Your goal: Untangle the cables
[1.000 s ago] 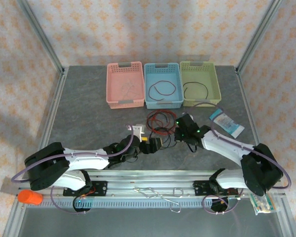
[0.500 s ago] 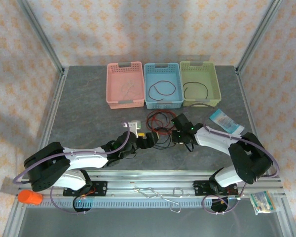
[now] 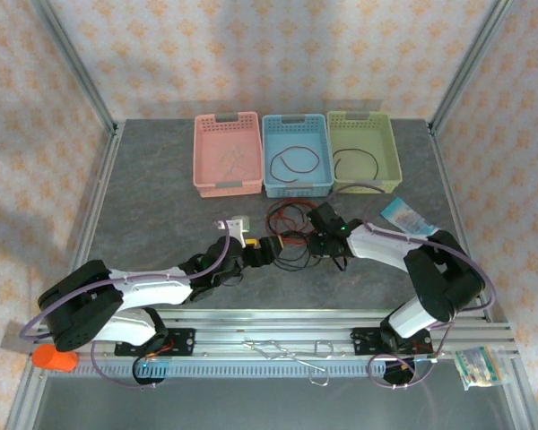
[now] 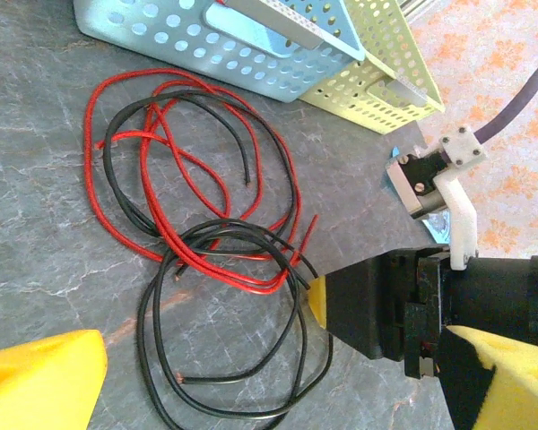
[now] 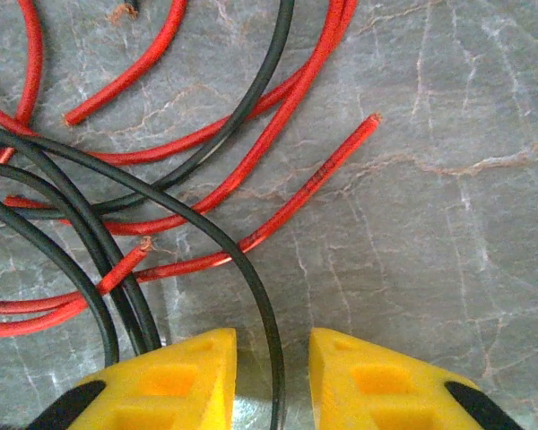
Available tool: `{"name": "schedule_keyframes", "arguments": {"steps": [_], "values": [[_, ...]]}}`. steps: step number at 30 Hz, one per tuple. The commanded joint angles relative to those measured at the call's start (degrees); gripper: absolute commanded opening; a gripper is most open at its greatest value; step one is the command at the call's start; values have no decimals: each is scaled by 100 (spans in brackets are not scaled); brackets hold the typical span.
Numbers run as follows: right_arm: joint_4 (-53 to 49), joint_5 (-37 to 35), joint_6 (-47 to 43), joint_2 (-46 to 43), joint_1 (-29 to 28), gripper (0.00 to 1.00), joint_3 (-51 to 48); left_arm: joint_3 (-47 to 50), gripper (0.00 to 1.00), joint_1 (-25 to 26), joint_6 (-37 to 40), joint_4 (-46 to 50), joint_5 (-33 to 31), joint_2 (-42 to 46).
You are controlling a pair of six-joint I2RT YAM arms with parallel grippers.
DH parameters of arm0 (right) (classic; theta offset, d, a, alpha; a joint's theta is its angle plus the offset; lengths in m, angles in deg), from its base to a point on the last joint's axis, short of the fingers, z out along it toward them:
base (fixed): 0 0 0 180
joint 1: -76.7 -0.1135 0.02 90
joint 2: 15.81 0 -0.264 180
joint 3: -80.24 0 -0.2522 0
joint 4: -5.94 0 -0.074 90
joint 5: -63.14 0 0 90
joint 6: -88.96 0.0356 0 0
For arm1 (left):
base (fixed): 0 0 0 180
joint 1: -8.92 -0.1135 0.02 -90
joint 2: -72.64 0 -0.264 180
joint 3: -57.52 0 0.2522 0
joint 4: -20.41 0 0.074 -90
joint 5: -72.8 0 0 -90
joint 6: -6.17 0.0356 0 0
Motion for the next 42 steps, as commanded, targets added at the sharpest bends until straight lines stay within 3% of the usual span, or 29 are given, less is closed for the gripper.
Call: {"name": "schedule_keyframes", "arguments": {"steps": [1,7,15,24,32,42], "values": [[23,-159,-49,89,-24,26,109,69,96,-58,59,-10,55,96],[55,-93,-20,74,-24,18,20,11,96,-58,86,47,100,3],[-124,-233,-11,-357,-24,0,10,-64,94,-104,137,517,-24,118],[-920,-490,-250,-1641,-24,0,333,-289,94,-218,496,1052,-163,292],[-1025,-27,-732,-2862,-24,0,541,-773,99,-225,812,1180,42,-107],[-1405,-224,-752,-3367,-24,0,988,-1612,99,-205,1321,1168,387,-640]]}}
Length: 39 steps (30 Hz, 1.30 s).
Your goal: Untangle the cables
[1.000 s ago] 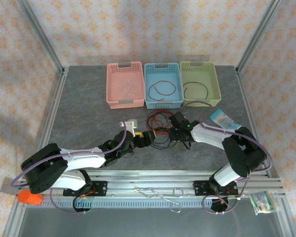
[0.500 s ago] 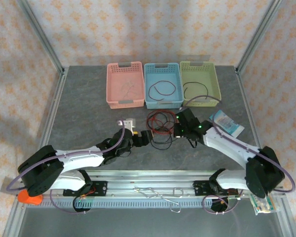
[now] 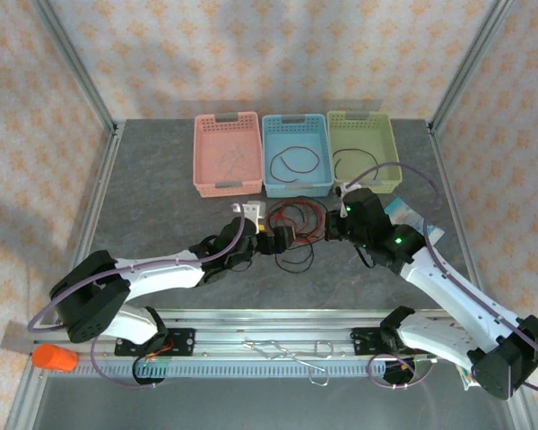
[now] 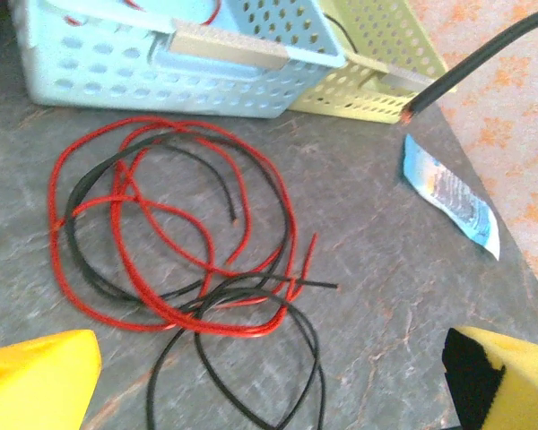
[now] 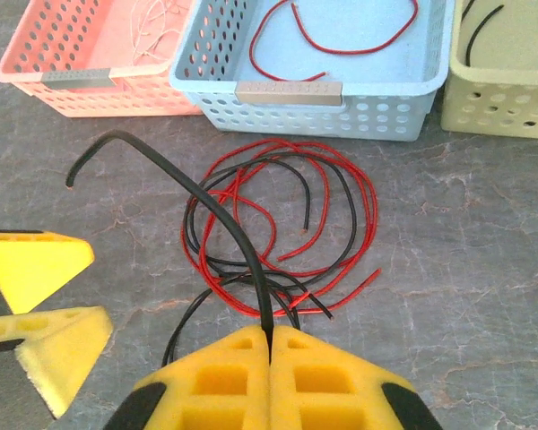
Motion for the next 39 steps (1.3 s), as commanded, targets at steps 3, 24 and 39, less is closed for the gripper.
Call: {"name": "schedule_keyframes", "arguments": {"steps": [3,24,39], "values": [[-309,-168,-23,-405,-18,0,480,-432,99,-20,331,38,267,-301],[-346,321,-166,-975,-18,0,2028,-1060,99,200,419,41,396,-1841],[-638,361,-333,-1359,-18,0,2947,-1118,99,243,392,130,196,-2217]]}}
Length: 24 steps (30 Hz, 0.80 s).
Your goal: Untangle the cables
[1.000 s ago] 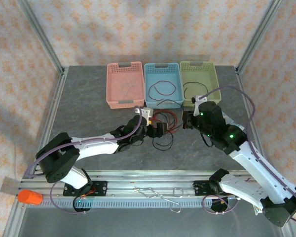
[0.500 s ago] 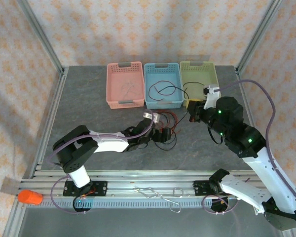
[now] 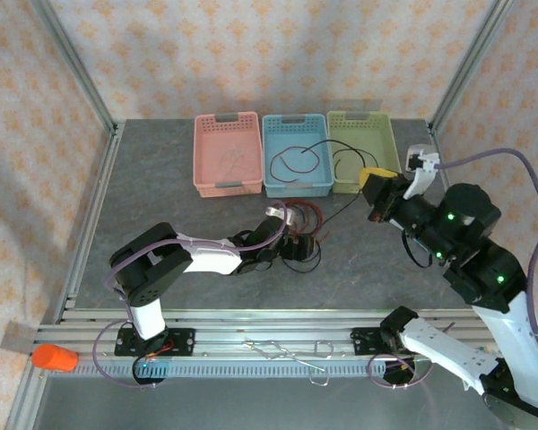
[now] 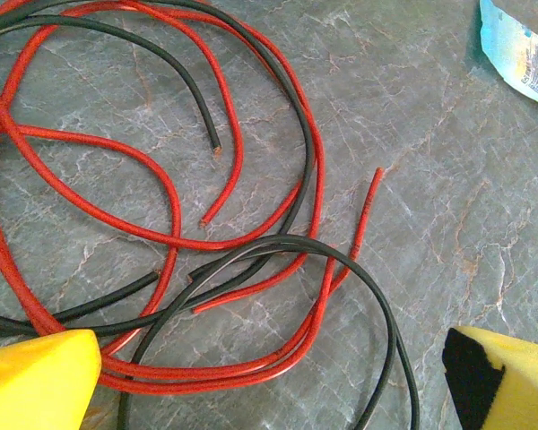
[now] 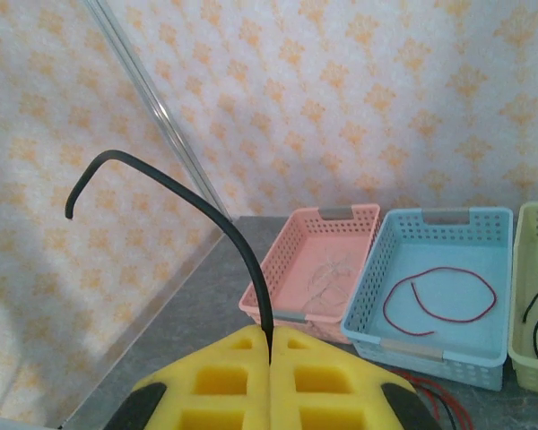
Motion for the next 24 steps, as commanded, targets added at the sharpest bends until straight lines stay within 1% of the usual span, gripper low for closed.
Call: {"name": "schedule_keyframes", "arguments": {"steps": [1,4,9,13,19,24], "values": [[-199,-104,-107,-124,-18,0,284,32,99,40,19,37,-137,-42],[-315,-335,-107,-169,-22,0,418,137,99,45,-163,-17,-145,16],[-488,-1231,70,-161,-18,0,400,249,99,110,-159,101,-308,396],[-524,-1749,222,-161,-18,0,275,389,99,195,-167,235,-552,965],[-434,-2476,296,-144,-18,0,77,688,99,414,-116,361,-1085,1886],[-381,-2991,421,103,-17,0,-78,948,99,437,-46,245,-1297,2567]]}}
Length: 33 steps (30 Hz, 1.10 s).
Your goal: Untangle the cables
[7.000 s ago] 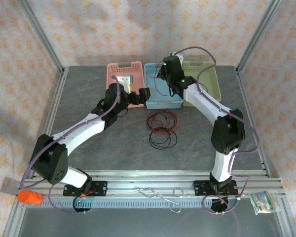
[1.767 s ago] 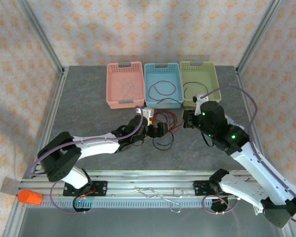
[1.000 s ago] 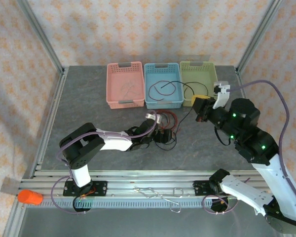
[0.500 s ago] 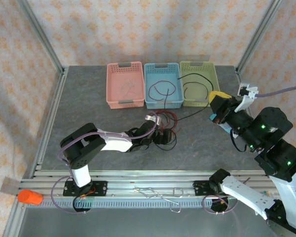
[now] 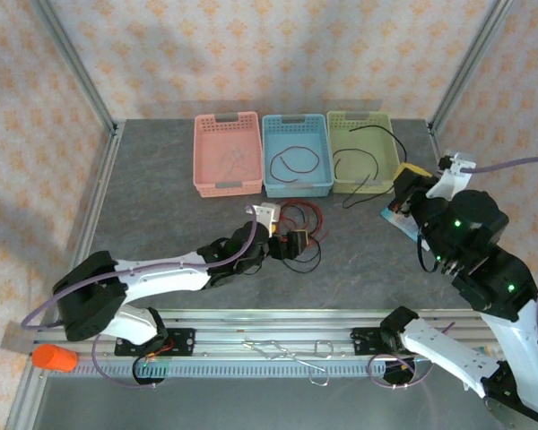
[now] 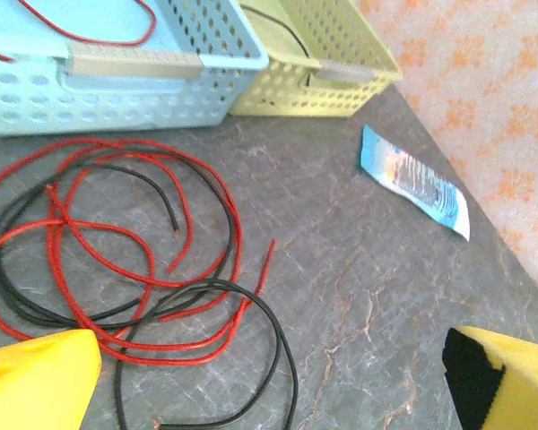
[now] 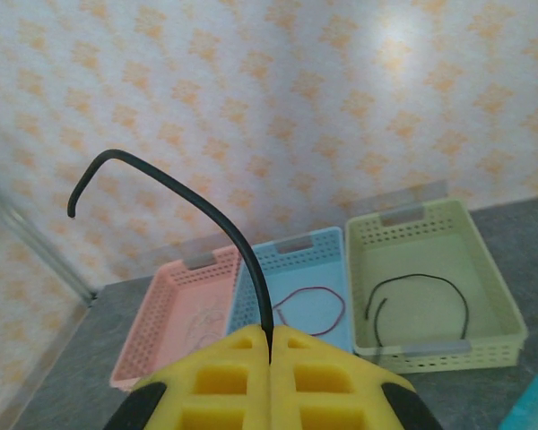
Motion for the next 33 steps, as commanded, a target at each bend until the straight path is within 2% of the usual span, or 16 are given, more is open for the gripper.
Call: {"name": "schedule_keyframes", "arguments": {"steps": [1,7,15,26,33], "values": [[89,-628,139,212,-18,0,-89,154,99,6,55,32,-434,400],[416,-856,84,617,-18,0,-115,-144,99,-203,290,317,-519,921],[886,-826,-105,1102,241,0,-214,-500,99,-837,145,372,166,995],[1600,-200,-318,2112,1160,0,7,-1422,99,-1385,-50,444,789,50],[1963,213,-219,2761,1717,0,197,-2443,99,-1487,227,724,1038,-804]]}}
